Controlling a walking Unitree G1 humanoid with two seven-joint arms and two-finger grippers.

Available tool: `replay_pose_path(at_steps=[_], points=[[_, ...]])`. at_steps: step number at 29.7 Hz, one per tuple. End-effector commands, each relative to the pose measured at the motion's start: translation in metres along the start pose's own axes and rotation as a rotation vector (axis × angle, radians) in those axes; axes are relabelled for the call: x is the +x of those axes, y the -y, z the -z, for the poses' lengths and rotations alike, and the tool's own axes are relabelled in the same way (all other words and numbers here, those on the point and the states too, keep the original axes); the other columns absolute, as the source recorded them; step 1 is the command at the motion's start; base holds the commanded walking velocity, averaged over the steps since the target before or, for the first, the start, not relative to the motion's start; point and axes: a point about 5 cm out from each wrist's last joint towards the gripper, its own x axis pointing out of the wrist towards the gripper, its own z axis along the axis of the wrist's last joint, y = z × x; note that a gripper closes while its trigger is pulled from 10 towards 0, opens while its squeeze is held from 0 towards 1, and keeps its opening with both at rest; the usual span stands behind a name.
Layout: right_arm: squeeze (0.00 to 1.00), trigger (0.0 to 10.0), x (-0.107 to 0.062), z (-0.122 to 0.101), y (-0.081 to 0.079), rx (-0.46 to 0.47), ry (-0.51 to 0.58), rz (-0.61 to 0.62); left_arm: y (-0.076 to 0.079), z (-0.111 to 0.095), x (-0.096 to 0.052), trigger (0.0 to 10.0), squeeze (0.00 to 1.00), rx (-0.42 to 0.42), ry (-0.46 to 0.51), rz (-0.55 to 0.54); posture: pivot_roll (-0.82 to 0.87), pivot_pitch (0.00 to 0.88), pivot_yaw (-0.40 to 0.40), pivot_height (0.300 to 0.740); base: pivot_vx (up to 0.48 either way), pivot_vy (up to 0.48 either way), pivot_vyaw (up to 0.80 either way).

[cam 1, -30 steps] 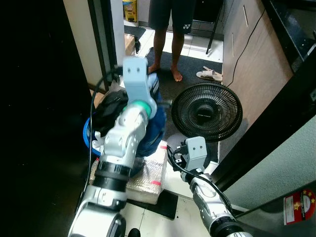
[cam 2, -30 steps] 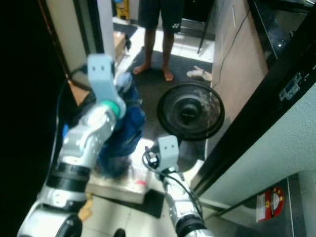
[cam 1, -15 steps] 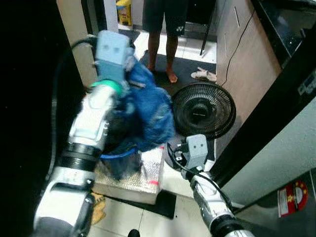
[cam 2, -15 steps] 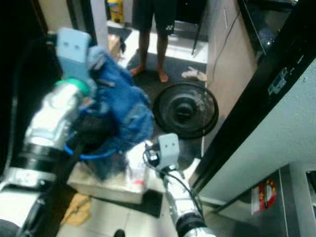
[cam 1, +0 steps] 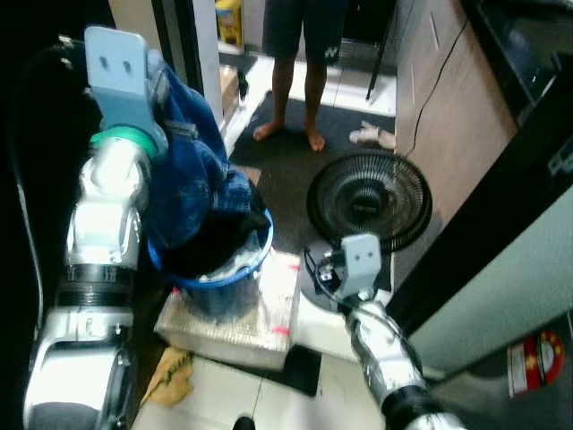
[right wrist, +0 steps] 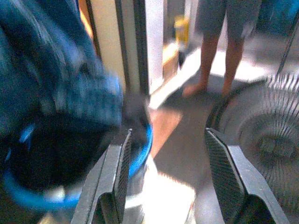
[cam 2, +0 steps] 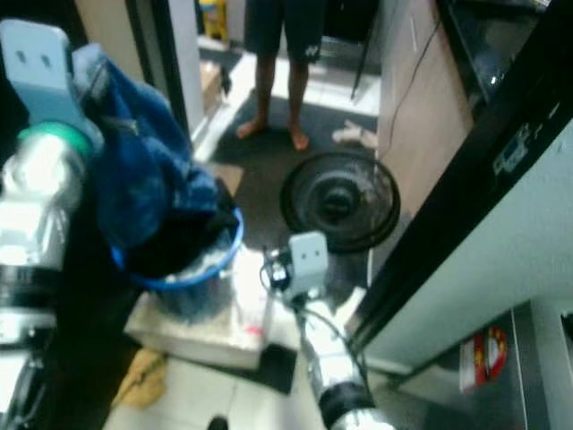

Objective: Clothes washing

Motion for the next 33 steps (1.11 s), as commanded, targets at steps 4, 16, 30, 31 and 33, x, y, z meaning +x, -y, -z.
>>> replay_pose_path(at_steps=[4, 16, 30, 31, 33], points=[[0.00, 10.0, 0.012, -0.056, 0.031, -0.022, 0.202, 0.120, 0.040, -0.036, -0.011, 10.0, 0.00, -0.117, 0.126, 0.133, 0.06, 0.078, 0.016, 0.740, 0.000, 0.000, 0.00], [0.00, 10.0, 0.013, -0.143, 0.065, -0.149, 0.455, 0.179, 0.074, -0.044, -0.038, 10.0, 0.00, -0.120, 0.136, 0.283, 0.05, 0.039, 0.021, 0.740, 0.000, 0.000, -0.08], [0.00, 10.0, 0.011, -0.147, 0.068, -0.061, 0.449, 0.221, 0.073, -0.045, -0.042, 10.0, 0.00, -0.123, 0.109, 0.278, 0.05, 0.039, 0.034, 0.740, 0.000, 0.000, -0.77], [0.00, 10.0, 0.012, -0.148, 0.067, -0.054, 0.447, 0.219, 0.073, -0.044, -0.043, 10.0, 0.00, -0.122, 0.104, 0.278, 0.06, 0.041, 0.034, 0.740, 0.000, 0.000, -0.80], [0.00, 10.0, 0.012, -0.148, 0.066, -0.046, 0.445, 0.217, 0.073, -0.044, -0.043, 10.0, 0.00, -0.122, 0.099, 0.277, 0.06, 0.044, 0.035, 0.740, 0.000, 0.000, -0.80]])
